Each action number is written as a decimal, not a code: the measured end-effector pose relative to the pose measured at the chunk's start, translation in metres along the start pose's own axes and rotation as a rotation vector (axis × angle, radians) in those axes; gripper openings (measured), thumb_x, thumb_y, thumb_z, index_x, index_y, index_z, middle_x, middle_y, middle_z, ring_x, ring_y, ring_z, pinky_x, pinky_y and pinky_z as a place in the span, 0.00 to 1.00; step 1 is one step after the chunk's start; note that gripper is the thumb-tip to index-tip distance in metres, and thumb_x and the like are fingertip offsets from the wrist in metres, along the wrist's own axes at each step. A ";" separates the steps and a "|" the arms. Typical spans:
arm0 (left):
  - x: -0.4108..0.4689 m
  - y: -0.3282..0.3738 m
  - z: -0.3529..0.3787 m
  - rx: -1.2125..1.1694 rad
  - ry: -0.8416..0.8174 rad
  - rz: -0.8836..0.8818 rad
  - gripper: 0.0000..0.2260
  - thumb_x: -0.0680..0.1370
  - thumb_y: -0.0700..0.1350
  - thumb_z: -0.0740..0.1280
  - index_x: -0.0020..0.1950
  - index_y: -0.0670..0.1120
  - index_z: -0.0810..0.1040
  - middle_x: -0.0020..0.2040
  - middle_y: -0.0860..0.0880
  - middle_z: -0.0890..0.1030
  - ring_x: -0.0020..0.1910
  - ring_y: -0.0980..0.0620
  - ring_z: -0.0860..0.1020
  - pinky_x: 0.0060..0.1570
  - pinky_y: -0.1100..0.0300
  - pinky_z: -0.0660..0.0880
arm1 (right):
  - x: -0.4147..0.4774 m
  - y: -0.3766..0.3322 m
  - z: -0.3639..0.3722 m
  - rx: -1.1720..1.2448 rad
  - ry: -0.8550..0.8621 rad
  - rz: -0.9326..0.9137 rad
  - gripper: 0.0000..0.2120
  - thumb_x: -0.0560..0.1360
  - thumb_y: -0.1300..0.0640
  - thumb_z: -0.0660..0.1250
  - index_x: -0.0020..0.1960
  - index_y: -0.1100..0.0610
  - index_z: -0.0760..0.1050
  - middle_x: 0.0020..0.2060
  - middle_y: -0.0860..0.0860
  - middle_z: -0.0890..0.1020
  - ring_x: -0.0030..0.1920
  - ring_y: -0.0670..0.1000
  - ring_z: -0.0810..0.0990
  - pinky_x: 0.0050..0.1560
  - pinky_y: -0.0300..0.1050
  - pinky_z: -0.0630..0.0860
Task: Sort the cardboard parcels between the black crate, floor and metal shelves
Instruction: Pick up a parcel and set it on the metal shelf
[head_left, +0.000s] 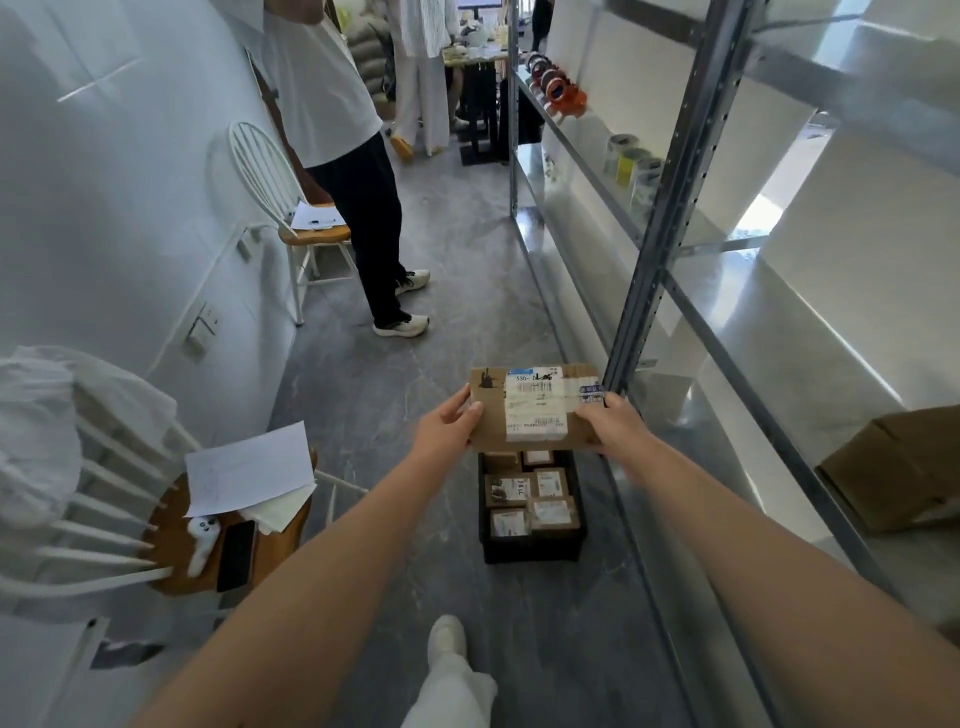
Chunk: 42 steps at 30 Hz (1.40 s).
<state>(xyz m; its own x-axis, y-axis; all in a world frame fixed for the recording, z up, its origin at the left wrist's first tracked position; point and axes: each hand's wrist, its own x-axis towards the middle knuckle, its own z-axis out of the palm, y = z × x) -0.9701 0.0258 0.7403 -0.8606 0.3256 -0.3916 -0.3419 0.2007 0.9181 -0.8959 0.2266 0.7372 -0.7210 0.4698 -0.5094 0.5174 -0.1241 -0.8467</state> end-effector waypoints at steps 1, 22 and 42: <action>0.009 0.001 -0.001 0.001 -0.010 0.003 0.22 0.81 0.45 0.65 0.75 0.52 0.67 0.70 0.46 0.73 0.65 0.48 0.75 0.62 0.55 0.74 | 0.004 -0.002 0.001 -0.008 0.001 0.009 0.10 0.80 0.60 0.62 0.60 0.55 0.71 0.49 0.52 0.80 0.49 0.51 0.80 0.55 0.52 0.80; 0.239 0.060 -0.079 0.214 -0.386 -0.008 0.30 0.79 0.44 0.67 0.77 0.60 0.58 0.67 0.54 0.74 0.61 0.53 0.74 0.63 0.53 0.72 | 0.142 -0.090 0.110 -0.048 0.144 0.059 0.41 0.79 0.61 0.63 0.77 0.36 0.42 0.74 0.53 0.64 0.62 0.57 0.74 0.57 0.61 0.79; 0.339 0.103 0.034 0.238 -0.344 0.182 0.24 0.79 0.31 0.63 0.70 0.54 0.70 0.65 0.51 0.73 0.65 0.53 0.71 0.62 0.56 0.71 | 0.245 -0.116 0.031 0.104 0.089 0.307 0.09 0.80 0.48 0.61 0.59 0.49 0.71 0.55 0.57 0.78 0.51 0.60 0.81 0.44 0.64 0.82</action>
<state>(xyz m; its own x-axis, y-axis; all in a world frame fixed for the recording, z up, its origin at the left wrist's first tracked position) -1.2841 0.1883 0.6997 -0.7094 0.6552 -0.2596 -0.0653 0.3055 0.9499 -1.1467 0.3286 0.7054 -0.4932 0.4704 -0.7317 0.6512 -0.3580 -0.6691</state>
